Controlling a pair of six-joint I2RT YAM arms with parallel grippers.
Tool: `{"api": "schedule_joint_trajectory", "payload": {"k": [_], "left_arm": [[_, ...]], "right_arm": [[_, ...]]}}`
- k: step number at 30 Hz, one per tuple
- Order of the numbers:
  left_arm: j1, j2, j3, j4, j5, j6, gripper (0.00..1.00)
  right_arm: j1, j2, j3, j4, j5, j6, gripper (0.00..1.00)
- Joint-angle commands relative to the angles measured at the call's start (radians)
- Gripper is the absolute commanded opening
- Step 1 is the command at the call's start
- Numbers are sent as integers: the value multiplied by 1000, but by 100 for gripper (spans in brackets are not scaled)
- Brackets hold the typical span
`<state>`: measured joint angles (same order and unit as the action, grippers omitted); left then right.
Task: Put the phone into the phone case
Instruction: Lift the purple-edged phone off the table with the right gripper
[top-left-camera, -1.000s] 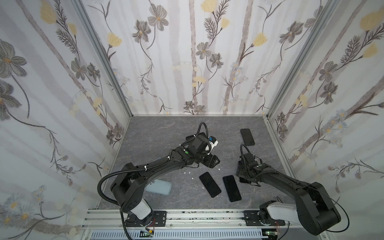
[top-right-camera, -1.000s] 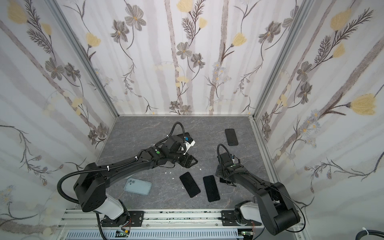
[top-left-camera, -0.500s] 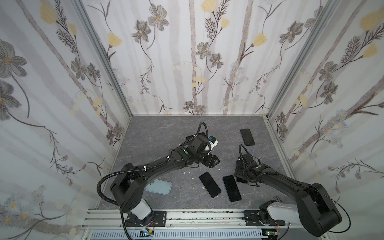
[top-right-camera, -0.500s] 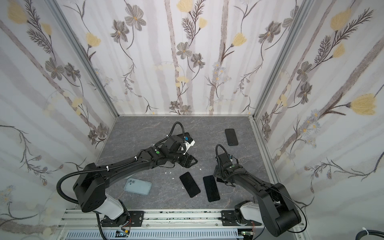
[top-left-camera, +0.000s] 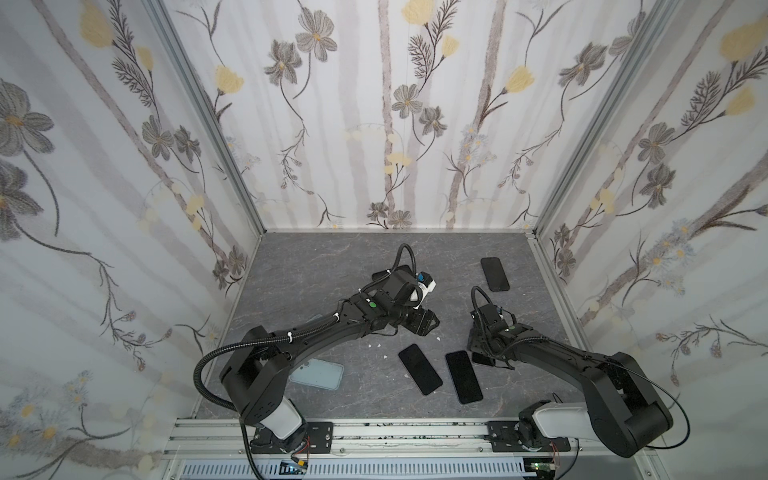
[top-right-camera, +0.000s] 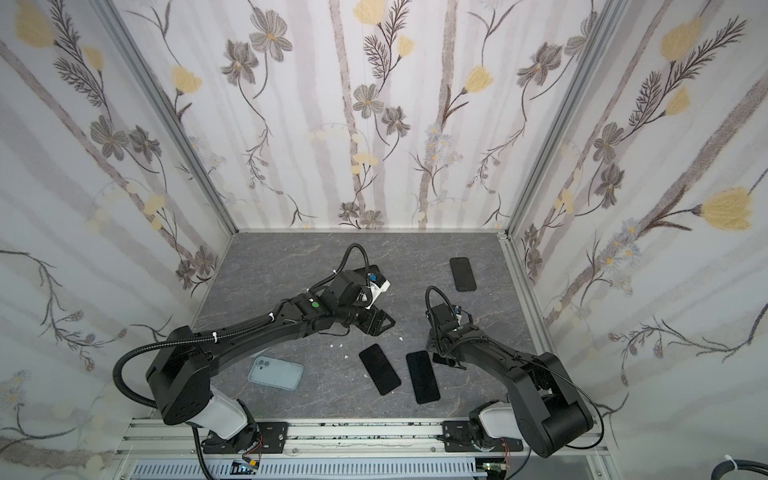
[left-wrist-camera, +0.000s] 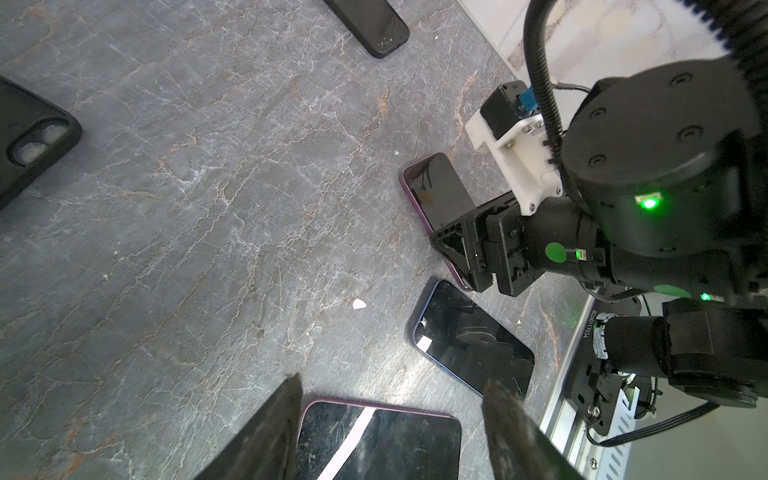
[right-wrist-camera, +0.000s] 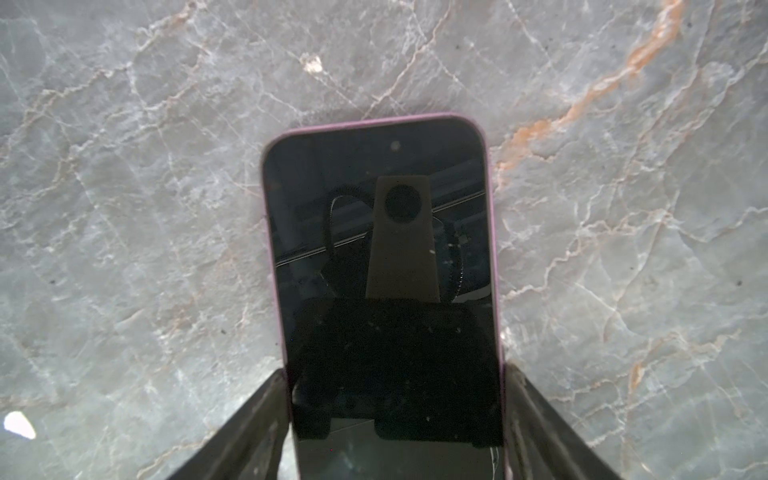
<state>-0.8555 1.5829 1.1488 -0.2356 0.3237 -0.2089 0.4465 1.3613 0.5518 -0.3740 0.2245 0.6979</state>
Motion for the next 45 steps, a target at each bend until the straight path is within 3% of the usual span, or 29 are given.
{"api": "schedule_joint_trajectory", "payload": {"k": [1,20,32,45], "left_arm": [[1,-8,2,10,-9,11,69],[10,-18,-4,31,-51,26,69],[64,28,42,43,-87,63,69],[173,60,131,46,19,-45,69]], "right_arm": [[0,4,-13,-83,-194,11,68],[0,-168,40,-146,-5,-42,64],[1,-203,58,-126,20,-86,64],[1,-287,22,-72,27,-118,64]]}}
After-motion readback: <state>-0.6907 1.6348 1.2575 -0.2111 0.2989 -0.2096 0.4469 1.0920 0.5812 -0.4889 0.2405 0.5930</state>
